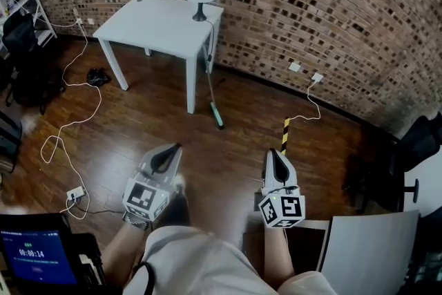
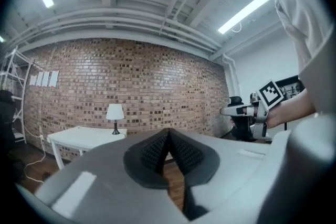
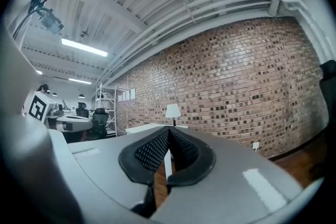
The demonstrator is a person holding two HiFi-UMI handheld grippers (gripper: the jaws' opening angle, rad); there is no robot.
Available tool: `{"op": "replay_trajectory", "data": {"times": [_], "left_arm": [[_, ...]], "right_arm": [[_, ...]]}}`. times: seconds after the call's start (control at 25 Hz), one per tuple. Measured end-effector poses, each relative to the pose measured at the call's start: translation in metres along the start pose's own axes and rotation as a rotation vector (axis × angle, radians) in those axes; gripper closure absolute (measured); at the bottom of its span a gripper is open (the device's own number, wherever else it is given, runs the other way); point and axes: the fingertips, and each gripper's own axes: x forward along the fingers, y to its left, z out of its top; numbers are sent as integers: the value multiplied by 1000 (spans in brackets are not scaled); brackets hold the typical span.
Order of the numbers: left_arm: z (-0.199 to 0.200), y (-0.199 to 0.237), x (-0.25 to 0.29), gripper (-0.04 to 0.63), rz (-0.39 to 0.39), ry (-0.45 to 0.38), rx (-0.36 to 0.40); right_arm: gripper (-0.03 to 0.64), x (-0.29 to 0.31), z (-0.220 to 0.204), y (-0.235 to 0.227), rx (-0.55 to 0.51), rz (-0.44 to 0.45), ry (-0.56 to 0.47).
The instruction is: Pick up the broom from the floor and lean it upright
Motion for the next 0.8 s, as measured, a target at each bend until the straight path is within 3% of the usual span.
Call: {"op": "replay_trajectory", "data": {"times": [0.16,0.28,0.4,0.6,0.8], "left_arm": [[-2,-85,-47,595,-31,11,5],[3,-115,-79,595,-60,8,-53],[14,-121,-101,595,-65,-2,-76],[26,-104,-124,595,-8,-24,-145],[32,-96,-133,595,-8,-37,-114]], "right_arm": [[604,-73,-11,11,-32,58,53],[604,-111,-5,17,-20,65,43],[604,-131,5,22,-23,49,25],[604,-150,14,30,10,56,12],[604,-152,8,45,37,66,15]]}}
